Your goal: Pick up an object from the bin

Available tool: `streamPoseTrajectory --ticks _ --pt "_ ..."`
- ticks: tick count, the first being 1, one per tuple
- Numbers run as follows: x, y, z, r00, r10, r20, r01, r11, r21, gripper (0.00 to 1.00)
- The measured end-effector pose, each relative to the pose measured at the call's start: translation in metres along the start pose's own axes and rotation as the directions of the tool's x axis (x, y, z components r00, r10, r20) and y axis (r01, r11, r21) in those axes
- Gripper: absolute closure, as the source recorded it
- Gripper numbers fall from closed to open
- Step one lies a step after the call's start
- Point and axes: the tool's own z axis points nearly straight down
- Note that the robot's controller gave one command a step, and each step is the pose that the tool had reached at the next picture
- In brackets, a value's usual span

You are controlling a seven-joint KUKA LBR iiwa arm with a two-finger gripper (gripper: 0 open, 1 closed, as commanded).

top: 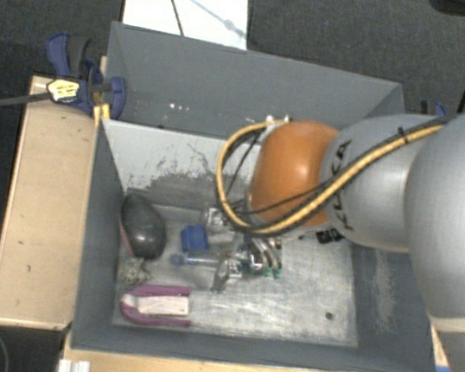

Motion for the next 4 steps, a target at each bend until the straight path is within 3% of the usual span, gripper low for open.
streamPoseTrajectory --ticks 1,2,3,4 --pt "0.000 -0.018 0.001 0.962 0.272 0.000 -0.272 0.962 0.004 0.00" --pt "0.000 0.017 0.030 0.955 0.295 0.002 -0.295 0.955 0.004 0.00" --pt "-0.002 0.016 0.028 0.956 0.293 0.001 -0.293 0.956 0.005 0.00" --pt "-0.003 0.016 0.027 0.957 0.290 0.005 -0.290 0.957 0.003 1.00"
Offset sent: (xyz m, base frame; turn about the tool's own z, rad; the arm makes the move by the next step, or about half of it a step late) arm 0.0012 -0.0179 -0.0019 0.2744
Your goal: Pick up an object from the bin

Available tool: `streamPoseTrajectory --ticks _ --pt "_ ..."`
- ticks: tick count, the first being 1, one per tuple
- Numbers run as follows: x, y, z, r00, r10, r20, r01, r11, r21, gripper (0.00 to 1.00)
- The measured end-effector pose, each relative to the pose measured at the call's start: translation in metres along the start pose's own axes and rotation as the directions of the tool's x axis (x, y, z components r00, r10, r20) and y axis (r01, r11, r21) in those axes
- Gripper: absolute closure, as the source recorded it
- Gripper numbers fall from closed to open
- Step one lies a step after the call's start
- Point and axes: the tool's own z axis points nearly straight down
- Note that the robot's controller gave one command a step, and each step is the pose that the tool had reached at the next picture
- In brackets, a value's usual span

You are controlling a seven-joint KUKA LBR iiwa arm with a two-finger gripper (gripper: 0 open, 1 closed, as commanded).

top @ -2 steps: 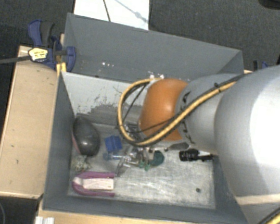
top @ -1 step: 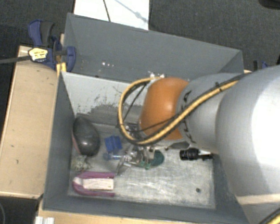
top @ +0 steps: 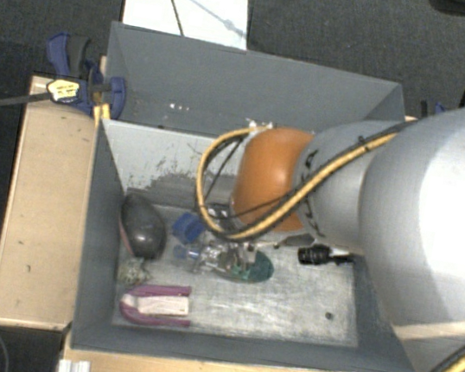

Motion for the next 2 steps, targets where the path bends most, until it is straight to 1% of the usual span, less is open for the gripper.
streamPoseTrajectory --ticks 1,2 --pt "-0.002 0.001 -0.043 1.000 -0.007 -0.004 0.007 1.000 0.000 1.00" --pt "-0.004 0.002 -0.092 1.000 -0.016 -0.004 0.016 1.000 0.000 1.00"
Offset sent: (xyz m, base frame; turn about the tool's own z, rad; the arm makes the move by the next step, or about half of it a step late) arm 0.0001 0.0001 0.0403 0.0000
